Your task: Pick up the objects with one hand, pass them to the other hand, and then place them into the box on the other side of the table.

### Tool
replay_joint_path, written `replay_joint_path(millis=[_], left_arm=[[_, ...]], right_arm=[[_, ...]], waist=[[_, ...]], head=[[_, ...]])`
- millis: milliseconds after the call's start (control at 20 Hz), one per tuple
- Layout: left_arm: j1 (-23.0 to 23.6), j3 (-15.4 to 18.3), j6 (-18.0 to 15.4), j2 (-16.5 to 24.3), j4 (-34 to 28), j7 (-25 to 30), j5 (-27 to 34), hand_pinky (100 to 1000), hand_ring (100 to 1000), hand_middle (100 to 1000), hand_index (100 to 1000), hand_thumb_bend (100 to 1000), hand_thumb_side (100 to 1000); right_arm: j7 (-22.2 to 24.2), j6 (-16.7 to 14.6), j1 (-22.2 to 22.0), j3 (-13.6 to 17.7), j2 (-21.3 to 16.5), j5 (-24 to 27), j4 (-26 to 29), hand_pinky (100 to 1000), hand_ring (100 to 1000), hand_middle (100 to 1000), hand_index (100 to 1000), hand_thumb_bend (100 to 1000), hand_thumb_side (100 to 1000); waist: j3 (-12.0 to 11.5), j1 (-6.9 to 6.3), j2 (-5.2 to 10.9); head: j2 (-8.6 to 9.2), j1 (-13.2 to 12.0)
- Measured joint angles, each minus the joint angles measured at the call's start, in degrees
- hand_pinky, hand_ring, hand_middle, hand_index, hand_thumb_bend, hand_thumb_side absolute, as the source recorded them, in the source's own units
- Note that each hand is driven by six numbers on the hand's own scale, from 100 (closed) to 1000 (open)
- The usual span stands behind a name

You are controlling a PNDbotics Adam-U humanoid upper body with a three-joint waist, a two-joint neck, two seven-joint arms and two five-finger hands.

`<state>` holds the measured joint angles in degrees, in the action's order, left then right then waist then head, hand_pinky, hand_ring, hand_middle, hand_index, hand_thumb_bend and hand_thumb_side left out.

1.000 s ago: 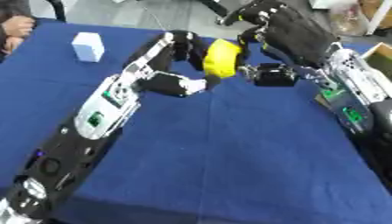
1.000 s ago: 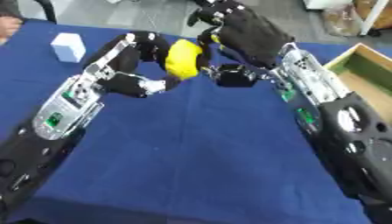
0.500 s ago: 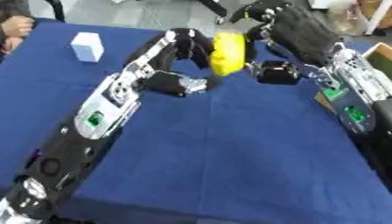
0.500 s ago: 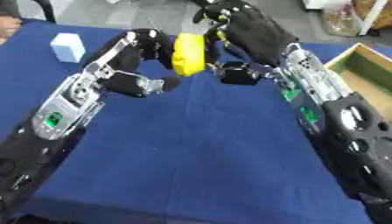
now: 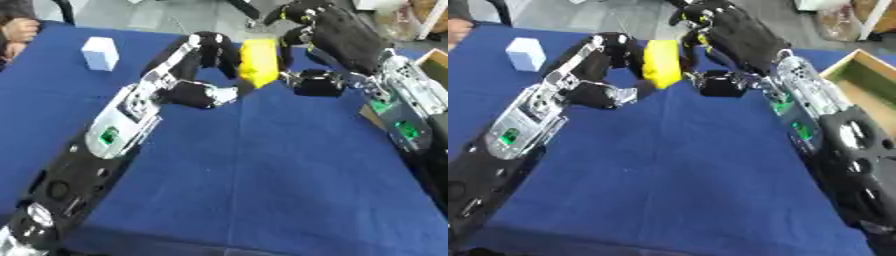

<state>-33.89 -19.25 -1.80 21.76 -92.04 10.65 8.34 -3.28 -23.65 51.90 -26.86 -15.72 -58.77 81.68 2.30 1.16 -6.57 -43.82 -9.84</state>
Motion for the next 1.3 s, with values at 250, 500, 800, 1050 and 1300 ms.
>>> replay_joint_path(millis=[250, 500, 800, 1050, 1300], left_arm=[[0.0, 0.0, 0.1, 0.0, 0.0, -0.2, 0.0, 566, 480, 515, 567, 474, 140], [0.0, 0.0, 0.3, 0.0, 0.0, -0.4, -0.2, 571, 492, 529, 584, 605, 199], [0.0, 0.1, 0.6, 0.0, 0.0, -1.8, -0.7, 498, 428, 457, 500, 290, 100], [0.0, 0.1, 1.5, 0.0, 0.1, -6.9, -0.9, 433, 372, 383, 422, 160, 100], [0.0, 0.0, 1.8, -0.3, 0.3, -10.6, -0.8, 414, 356, 360, 401, 155, 100]], right_arm=[[0.2, 0.2, 0.0, 0.0, -0.2, -2.8, 1.2, 825, 804, 753, 642, 118, 364], [0.4, 0.4, 0.0, -0.2, -0.2, -4.0, 1.9, 825, 806, 748, 674, 144, 392], [0.7, 0.2, 0.1, -0.4, -0.2, -4.8, 3.3, 825, 806, 744, 689, 161, 419], [1.3, -0.1, 0.5, -0.7, -0.3, -5.3, 4.9, 824, 804, 740, 697, 155, 428], [1.8, -0.5, 0.5, -1.1, -0.3, -5.3, 5.6, 825, 804, 742, 719, 138, 420]], waist=[[0.0, 0.0, 0.0], [0.0, 0.0, 0.0], [-0.1, 0.0, 0.0], [-0.1, 0.0, 0.0], [-0.1, 0.0, 0.0]], head=[[0.0, -0.2], [0.0, -0.2], [0.0, -0.4], [0.0, -0.6], [0.0, -0.7]])
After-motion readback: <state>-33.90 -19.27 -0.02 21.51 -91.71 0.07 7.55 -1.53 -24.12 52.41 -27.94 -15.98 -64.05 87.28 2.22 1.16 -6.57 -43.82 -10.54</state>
